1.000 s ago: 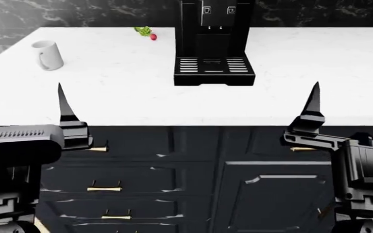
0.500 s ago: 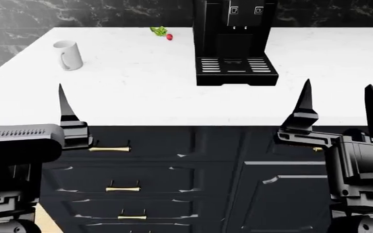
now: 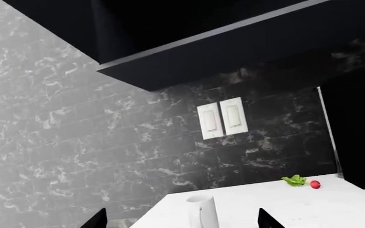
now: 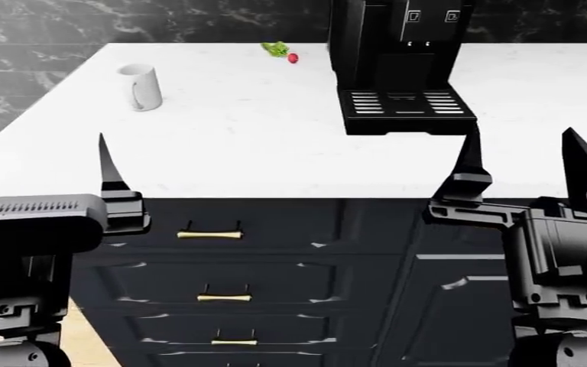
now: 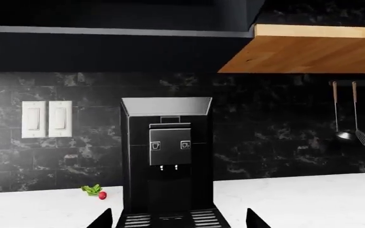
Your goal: A wet mug is on the counter and needs to be dried. Pick it up and place it upside down in the open cabinet.
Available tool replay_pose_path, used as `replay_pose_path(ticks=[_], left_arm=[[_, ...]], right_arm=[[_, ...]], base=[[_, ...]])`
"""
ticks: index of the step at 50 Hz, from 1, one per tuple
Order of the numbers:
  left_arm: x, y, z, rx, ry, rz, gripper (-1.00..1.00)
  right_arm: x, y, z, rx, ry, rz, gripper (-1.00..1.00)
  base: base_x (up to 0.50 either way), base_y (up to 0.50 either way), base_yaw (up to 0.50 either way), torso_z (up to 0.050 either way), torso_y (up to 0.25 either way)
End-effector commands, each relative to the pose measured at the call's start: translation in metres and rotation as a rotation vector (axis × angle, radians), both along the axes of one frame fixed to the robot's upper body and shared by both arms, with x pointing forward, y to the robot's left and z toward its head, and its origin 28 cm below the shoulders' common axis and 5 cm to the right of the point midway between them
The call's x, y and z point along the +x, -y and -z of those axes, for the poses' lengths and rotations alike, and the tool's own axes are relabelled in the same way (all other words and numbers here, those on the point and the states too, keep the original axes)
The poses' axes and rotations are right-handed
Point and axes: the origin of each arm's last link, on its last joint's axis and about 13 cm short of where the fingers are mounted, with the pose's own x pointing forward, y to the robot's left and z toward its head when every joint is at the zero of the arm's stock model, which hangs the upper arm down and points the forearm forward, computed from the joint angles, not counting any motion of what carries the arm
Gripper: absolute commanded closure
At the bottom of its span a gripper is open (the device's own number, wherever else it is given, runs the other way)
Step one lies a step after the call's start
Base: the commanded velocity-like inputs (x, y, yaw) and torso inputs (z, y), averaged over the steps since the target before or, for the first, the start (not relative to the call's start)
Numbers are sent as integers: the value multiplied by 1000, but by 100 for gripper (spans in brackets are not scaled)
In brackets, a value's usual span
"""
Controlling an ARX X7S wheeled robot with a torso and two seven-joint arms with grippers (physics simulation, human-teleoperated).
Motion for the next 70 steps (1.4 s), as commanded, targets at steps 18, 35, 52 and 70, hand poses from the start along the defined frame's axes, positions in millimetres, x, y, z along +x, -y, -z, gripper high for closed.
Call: replay_pose_path(ticks=[18, 35, 52, 70], left_arm=[[-1, 0, 3, 2, -6, 8, -100], [-1, 3, -2, 16, -17, 31, -100], [17, 3, -51, -13, -264, 241, -100], [39, -12, -37, -179, -465, 248, -100]], right_arm=[[-2, -1, 0, 12, 5, -8, -100], [0, 1, -1, 53, -38, -13, -100], [20, 2, -56, 181, -318, -15, -100], [33, -6, -73, 63, -325, -25, -100]], base=[[0, 291, 0, 0, 0], [0, 229, 0, 0, 0], [0, 0, 0, 0, 0], [2, 0, 0, 0, 0]])
